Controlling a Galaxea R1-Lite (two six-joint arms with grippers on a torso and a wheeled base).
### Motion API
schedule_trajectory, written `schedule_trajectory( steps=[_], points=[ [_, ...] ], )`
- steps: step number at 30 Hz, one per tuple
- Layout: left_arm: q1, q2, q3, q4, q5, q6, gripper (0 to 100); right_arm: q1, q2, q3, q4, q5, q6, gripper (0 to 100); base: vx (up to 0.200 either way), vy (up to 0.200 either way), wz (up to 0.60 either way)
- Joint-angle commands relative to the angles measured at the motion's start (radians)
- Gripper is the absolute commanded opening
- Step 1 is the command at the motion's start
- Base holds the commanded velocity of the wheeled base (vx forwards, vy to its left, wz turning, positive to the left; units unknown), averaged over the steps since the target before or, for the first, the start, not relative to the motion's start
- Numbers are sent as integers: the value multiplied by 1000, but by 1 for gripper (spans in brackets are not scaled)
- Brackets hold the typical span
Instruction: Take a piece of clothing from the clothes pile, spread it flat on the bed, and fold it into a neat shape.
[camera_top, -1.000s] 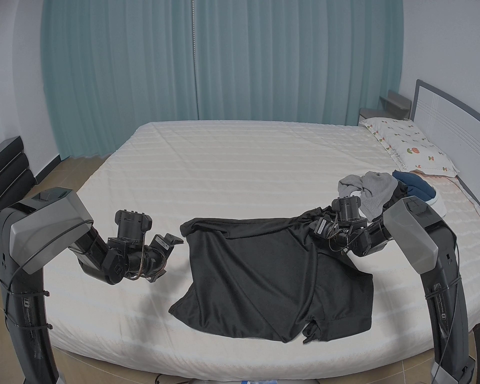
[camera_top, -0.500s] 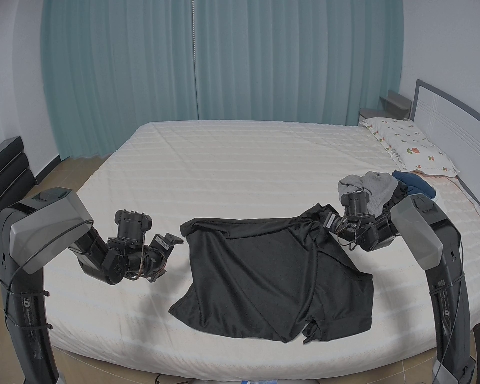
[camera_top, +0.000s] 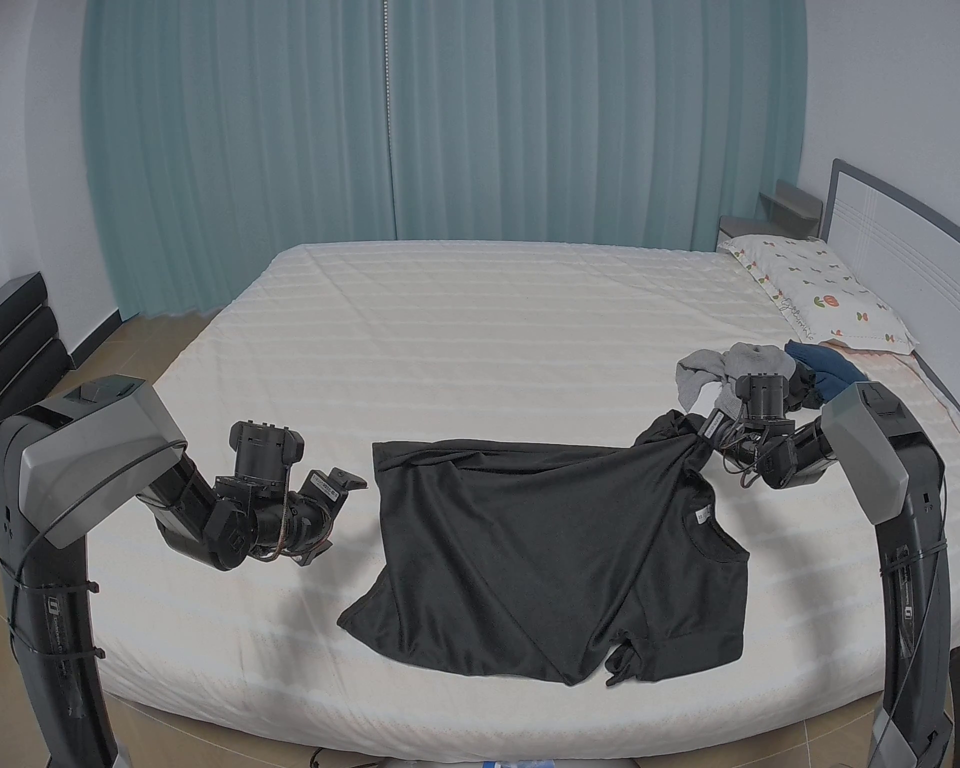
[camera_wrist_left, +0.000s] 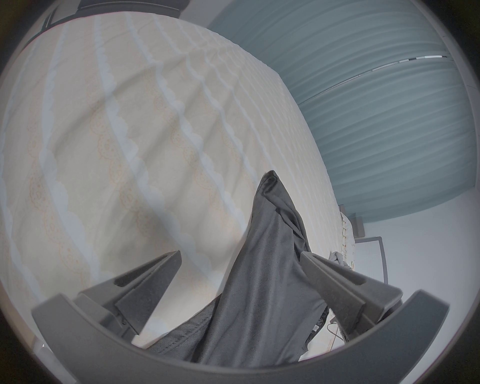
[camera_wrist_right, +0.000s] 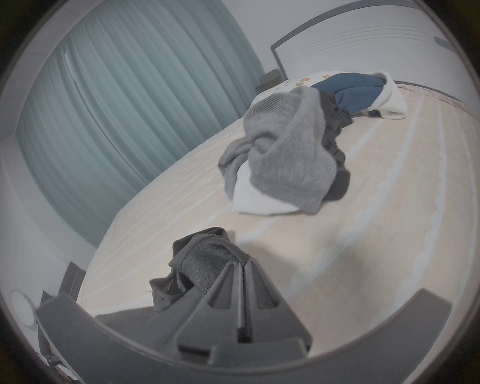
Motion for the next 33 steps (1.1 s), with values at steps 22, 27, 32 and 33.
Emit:
schedule_trajectory(
  steps=[22, 27, 32, 33],
  points=[
    [0, 0, 0, 1, 0, 0, 100, 8, -188, 420, -160, 179, -184, 100, 0, 0, 0],
    [0, 0, 0, 1, 0, 0, 100, 23, -171, 437, -185, 183, -217, 0, 0, 0, 0],
    [0, 0, 0, -1, 0, 0, 100, 28, -135, 431, -187, 177, -243, 0, 0, 0, 0],
    [0, 2, 0, -1, 0, 0, 100, 23, -128, 425, -185, 176, -251, 0, 0, 0, 0]
  ],
)
